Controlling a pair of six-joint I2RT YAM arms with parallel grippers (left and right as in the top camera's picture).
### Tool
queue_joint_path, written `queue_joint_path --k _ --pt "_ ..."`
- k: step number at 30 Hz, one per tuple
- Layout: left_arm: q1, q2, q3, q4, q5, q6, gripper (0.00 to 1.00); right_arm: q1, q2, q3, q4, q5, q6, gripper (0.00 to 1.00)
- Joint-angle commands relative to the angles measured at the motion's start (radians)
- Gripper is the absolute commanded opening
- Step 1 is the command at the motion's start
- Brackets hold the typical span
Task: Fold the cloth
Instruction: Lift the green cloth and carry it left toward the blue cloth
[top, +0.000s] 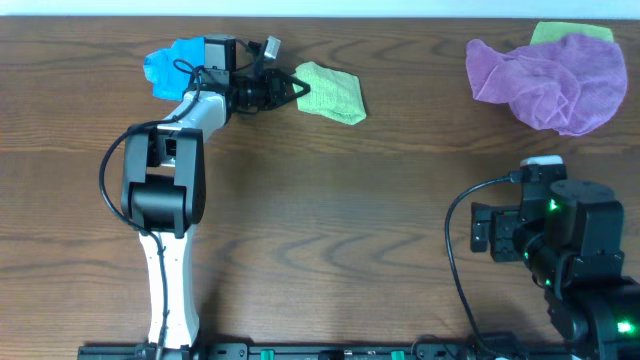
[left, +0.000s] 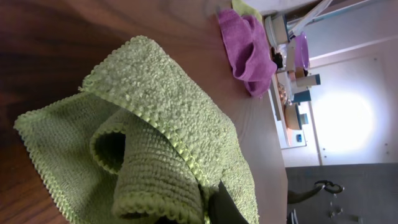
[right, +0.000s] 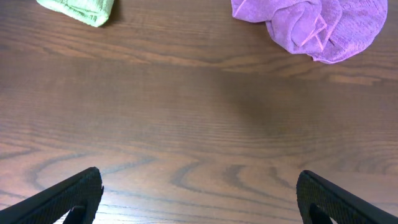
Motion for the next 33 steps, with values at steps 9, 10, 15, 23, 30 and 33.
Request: queue_joint_path --k 9,10,15,23,30,33 --pt "0.004 -0.090 0.022 -0.023 0.005 0.030 0.06 -0.006 -0.002 -0.003 -0.001 0.006 -0.011 0.99" --pt "0.004 -0.099 0.022 -0.034 -0.005 0.041 0.06 -0.006 -0.002 -0.003 -0.001 0.006 -0.011 0.99" --pt "0.024 -0.124 0.050 -0.226 -0.064 0.196 0.06 -0.006 -0.002 -0.003 -0.001 0.006 -0.011 0.99" --pt "0.083 -0.124 0.217 -0.655 -0.233 0.494 0.06 -0.006 -0.002 -0.003 -0.001 0.006 -0.011 0.99" --pt "0.103 -0.124 0.316 -0.851 -0.381 0.648 0.06 -0.006 -0.002 -0.003 -0.001 0.006 -0.011 0.99" --pt "0.102 -0.124 0.340 -0.867 -0.398 0.672 0.06 -0.006 -0.002 -0.003 -0.001 0.006 -0.011 0.99"
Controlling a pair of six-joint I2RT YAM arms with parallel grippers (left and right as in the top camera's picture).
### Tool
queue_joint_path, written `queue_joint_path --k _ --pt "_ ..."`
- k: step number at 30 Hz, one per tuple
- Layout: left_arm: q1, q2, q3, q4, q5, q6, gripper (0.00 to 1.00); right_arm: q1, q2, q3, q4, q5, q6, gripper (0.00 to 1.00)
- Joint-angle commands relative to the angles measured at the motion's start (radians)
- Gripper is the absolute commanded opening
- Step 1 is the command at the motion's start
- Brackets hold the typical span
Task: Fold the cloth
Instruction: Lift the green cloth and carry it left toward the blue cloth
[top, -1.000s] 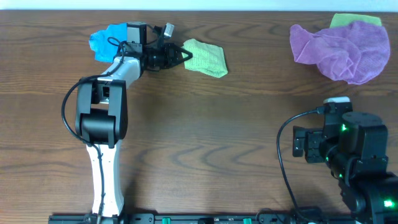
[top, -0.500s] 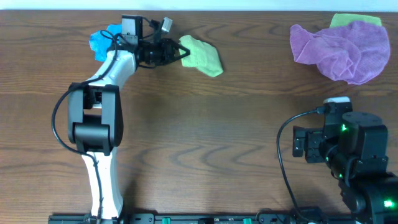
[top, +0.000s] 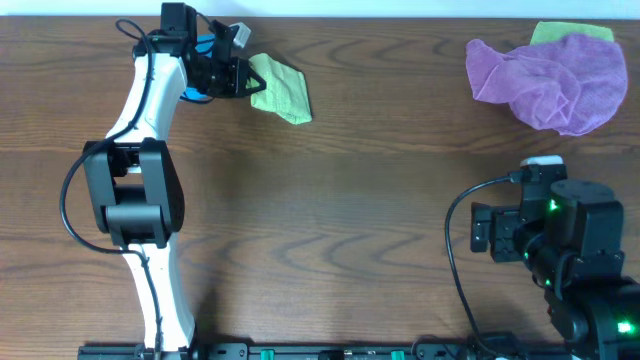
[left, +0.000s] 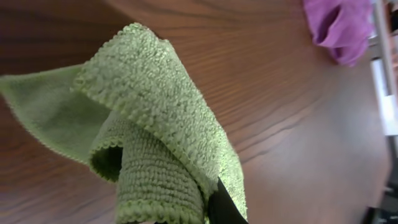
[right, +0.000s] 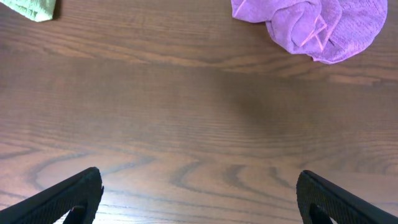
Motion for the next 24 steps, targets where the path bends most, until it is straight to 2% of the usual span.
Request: queue_joint_path --k 1,6,17,24 --pt "0.002 -0.017 0.048 -0.014 -0.053 0.075 0.06 -0.006 -0.002 -0.003 -0.001 0.006 -0.011 0.99" --pt "0.002 -0.017 0.057 -0.017 -0.056 0.098 0.06 -0.006 -0.002 -0.003 -0.001 0.006 -0.011 0.99" --pt "0.002 -0.017 0.114 -0.022 -0.159 0.145 0.06 -0.006 -0.002 -0.003 -0.001 0.006 -0.011 0.99" --pt "0.057 -0.017 0.137 -0.024 -0.113 0.149 0.06 -0.006 -0.002 -0.003 -0.001 0.006 -0.011 0.99"
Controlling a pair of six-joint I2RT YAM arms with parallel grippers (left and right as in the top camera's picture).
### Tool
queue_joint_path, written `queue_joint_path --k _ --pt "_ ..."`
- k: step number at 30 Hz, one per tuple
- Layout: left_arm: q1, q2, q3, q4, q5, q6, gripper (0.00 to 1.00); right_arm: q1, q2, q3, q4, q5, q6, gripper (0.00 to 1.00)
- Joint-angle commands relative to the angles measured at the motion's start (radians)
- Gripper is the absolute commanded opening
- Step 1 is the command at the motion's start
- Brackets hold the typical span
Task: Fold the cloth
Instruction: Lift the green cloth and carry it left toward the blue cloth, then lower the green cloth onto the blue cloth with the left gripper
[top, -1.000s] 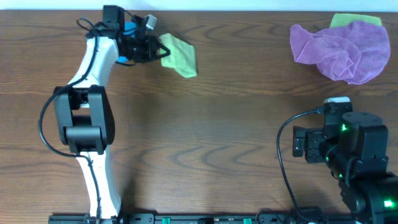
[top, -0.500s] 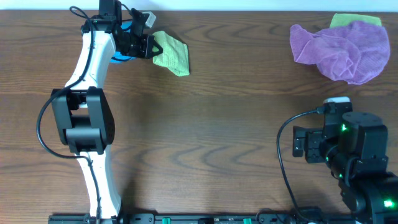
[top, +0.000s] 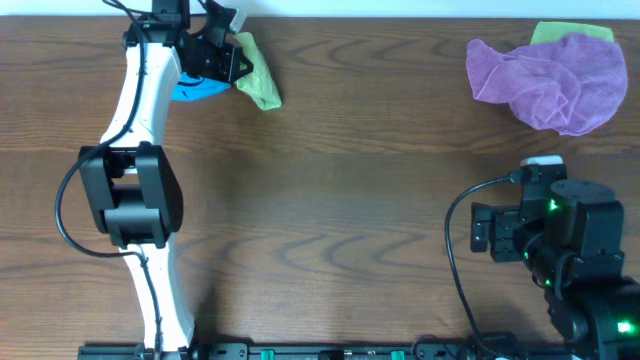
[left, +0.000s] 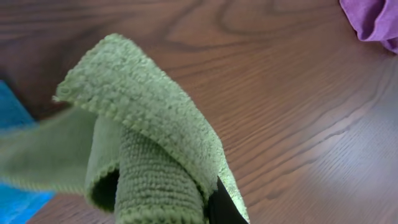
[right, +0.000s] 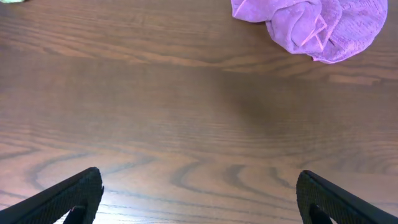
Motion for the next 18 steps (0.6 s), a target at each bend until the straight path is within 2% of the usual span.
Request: queue_joint_path --k 1,7,14,18 --pt "0.056 -0.017 0.024 0.000 0.033 0.023 0.06 -0.006 -0.002 -0.003 -0.001 0.006 -0.011 0.99" --pt "0.108 -0.017 0.030 -0.003 0.079 0.023 0.06 -0.006 -0.002 -0.003 -0.001 0.006 -0.011 0.99" --pt "0.084 -0.017 0.068 0.009 0.118 0.042 0.06 -0.006 -0.002 -0.003 -0.001 0.006 -0.011 0.99" --pt "0.059 -0.017 0.087 0.000 0.212 0.071 0.06 -0.006 -0.002 -0.003 -0.001 0.006 -0.011 0.99"
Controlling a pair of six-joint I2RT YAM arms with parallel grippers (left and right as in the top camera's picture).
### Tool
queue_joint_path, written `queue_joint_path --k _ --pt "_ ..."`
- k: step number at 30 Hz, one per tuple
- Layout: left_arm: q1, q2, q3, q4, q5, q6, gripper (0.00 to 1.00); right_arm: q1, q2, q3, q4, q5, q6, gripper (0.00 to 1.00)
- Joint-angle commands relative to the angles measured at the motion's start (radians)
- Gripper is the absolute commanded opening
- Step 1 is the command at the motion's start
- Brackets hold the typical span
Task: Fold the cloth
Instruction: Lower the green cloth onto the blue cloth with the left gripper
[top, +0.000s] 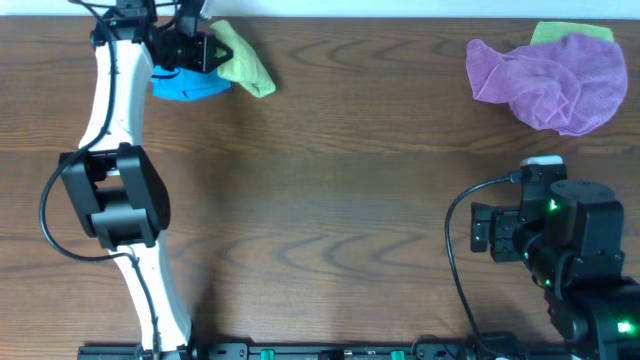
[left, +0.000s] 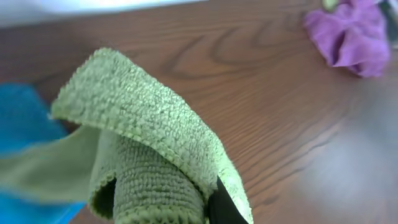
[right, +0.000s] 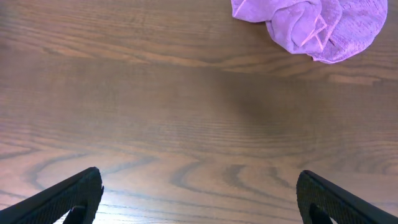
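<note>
A folded green cloth (top: 243, 63) hangs at the table's far left corner, partly over a blue cloth (top: 188, 86). My left gripper (top: 203, 52) is shut on the green cloth (left: 149, 149); in the left wrist view the fabric fills the frame and one dark fingertip (left: 221, 208) shows beneath it. The blue cloth (left: 18, 118) shows at that view's left edge. My right gripper (right: 199, 199) stands open over bare wood near the front right, with nothing between its fingers.
A crumpled purple cloth (top: 550, 75) lies at the far right on top of another green cloth (top: 570, 32). The purple cloth (right: 311, 25) also shows at the top of the right wrist view. The table's far edge (top: 400, 17) runs just behind the left gripper.
My left gripper has moved a little further left with the green cloth, which now overlaps the blue cloth more. The right arm has not moved.
My left gripper held the folded green cloth on the table right of the blue cloth. Then the cloth was further left and nearer the back edge, then beside the blue cloth. Now it hangs partly over the blue cloth. The right gripper stayed open and still throughout.
</note>
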Motion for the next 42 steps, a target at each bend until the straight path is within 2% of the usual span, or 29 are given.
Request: queue_joint_path --k 1,5,10,15,24,28,33,42 --pt "-0.018 -0.017 0.031 -0.008 0.071 0.059 0.06 -0.006 -0.002 -0.003 -0.001 0.006 -0.011 0.99" --pt "-0.027 -0.017 0.035 -0.042 -0.009 0.120 0.06 -0.006 -0.002 -0.003 -0.001 0.006 -0.011 0.99" --pt "-0.020 -0.017 0.043 -0.026 -0.008 0.124 0.06 -0.006 -0.002 -0.003 -0.001 0.006 -0.011 0.99" --pt "0.014 -0.017 0.066 -0.001 -0.121 0.122 0.06 -0.006 -0.002 -0.003 -0.001 0.006 -0.011 0.99" --pt "0.047 -0.015 0.069 0.082 -0.132 0.142 0.06 -0.006 -0.002 -0.003 -0.001 0.006 -0.011 0.99" --pt "0.054 -0.003 0.069 0.073 -0.130 0.154 0.06 -0.006 -0.002 -0.003 -0.001 0.006 -0.011 0.99" --pt "0.057 0.019 0.069 0.041 -0.035 0.204 0.06 -0.006 -0.002 -0.003 -0.001 0.006 -0.011 0.99" --pt "0.060 0.036 0.069 0.029 -0.034 0.251 0.06 -0.006 -0.002 -0.003 -0.001 0.006 -0.011 0.99"
